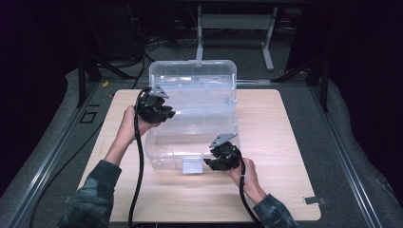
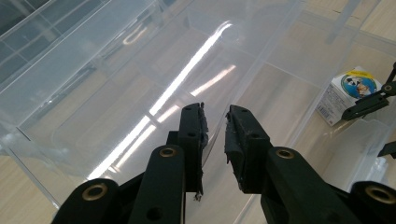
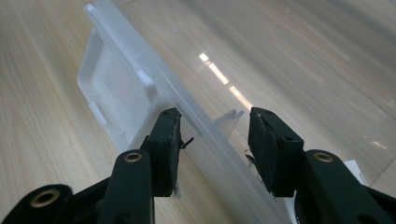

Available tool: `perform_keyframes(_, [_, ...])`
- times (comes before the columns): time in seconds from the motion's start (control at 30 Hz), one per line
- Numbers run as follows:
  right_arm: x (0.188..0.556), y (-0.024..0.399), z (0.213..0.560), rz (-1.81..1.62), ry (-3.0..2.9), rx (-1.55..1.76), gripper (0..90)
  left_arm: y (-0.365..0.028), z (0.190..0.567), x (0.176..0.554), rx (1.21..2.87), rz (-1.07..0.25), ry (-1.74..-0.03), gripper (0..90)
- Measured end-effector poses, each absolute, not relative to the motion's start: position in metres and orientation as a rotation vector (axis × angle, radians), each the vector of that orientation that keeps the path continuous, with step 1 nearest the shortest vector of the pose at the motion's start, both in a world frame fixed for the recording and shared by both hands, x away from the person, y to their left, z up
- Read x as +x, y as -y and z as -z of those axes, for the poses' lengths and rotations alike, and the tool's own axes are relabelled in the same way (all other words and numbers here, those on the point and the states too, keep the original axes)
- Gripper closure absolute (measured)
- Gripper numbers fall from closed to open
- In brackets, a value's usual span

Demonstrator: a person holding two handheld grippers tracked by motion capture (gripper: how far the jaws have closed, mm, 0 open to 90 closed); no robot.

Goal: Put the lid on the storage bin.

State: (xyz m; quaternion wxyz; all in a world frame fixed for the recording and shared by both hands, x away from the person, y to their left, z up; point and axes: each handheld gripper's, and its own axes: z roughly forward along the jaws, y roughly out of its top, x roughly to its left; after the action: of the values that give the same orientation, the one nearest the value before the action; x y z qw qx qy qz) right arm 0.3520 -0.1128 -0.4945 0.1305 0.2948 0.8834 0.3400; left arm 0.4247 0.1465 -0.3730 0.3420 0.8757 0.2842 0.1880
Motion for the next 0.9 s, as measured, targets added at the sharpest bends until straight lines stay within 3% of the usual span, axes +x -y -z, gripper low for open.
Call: perform_keyframes(0.9, [0.352, 0.112, 0.494, -0.976, -2.572, 0.856, 54.5, -0.152, 0.381, 0.402, 2.240, -0.494, -0.729, 75.2])
